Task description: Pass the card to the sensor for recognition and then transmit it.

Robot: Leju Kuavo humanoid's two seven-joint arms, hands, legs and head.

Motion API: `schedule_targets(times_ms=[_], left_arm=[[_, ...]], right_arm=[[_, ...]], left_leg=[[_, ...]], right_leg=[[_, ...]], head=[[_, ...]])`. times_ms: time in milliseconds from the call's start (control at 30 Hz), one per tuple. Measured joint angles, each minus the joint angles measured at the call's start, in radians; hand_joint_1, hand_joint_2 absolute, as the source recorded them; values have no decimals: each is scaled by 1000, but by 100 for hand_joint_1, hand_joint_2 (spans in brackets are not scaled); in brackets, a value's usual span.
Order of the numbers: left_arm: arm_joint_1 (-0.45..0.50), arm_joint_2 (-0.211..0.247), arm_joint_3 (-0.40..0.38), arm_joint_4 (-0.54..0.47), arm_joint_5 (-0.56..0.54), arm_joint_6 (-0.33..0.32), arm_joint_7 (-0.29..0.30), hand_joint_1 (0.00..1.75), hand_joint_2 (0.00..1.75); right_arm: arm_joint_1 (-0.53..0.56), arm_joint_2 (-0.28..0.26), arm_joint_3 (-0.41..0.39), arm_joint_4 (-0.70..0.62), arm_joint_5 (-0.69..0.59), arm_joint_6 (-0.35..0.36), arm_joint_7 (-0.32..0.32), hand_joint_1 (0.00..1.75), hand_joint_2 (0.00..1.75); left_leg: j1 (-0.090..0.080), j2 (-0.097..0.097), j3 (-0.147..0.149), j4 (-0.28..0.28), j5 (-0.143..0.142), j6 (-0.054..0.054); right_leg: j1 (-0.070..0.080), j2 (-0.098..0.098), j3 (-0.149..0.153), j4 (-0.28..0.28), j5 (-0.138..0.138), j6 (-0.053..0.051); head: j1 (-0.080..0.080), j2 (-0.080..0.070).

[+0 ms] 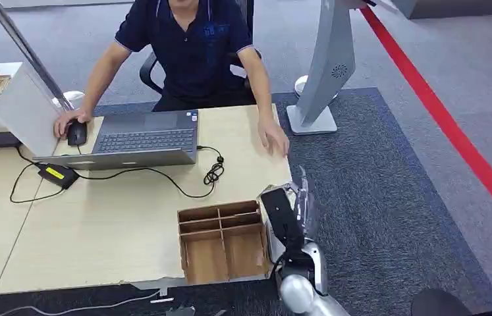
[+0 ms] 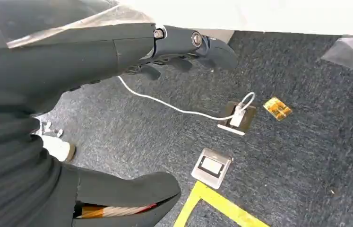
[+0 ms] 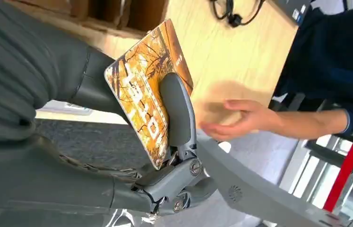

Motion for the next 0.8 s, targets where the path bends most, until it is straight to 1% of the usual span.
schedule_targets(times_ms=[267, 400, 500, 633, 800], left_arm=[[8, 0, 14, 0, 5, 15, 16, 0, 175], [17, 0, 26, 0, 7, 29, 13, 0, 175], [19, 0, 32, 0, 8, 35, 11, 0, 175], [22, 0, 37, 0, 16, 42, 14, 0, 175], [28, 0, 47, 0, 18, 45, 16, 0, 175]], right_arm=[[76, 0, -76, -34, 15, 0, -17, 175, 175], [134, 3, -110, -48, 29, 0, -65, 175, 175], [167, 10, -132, -51, 36, 0, -82, 175, 175], [190, 16, -148, -51, 27, 0, -86, 175, 175], [206, 17, -150, -50, 19, 0, -84, 175, 175]], left_leg=[[0, 0, 0, 0, 0, 0], [0, 0, 0, 0, 0, 0], [0, 0, 0, 0, 0, 0], [0, 0, 0, 0, 0, 0], [0, 0, 0, 0, 0, 0]], right_leg=[[0, 0, 0, 0, 0, 0], [0, 0, 0, 0, 0, 0], [0, 0, 0, 0, 0, 0], [0, 0, 0, 0, 0, 0], [0, 0, 0, 0, 0, 0]], head=[[0, 0], [0, 0], [0, 0], [0, 0], [0, 0]])
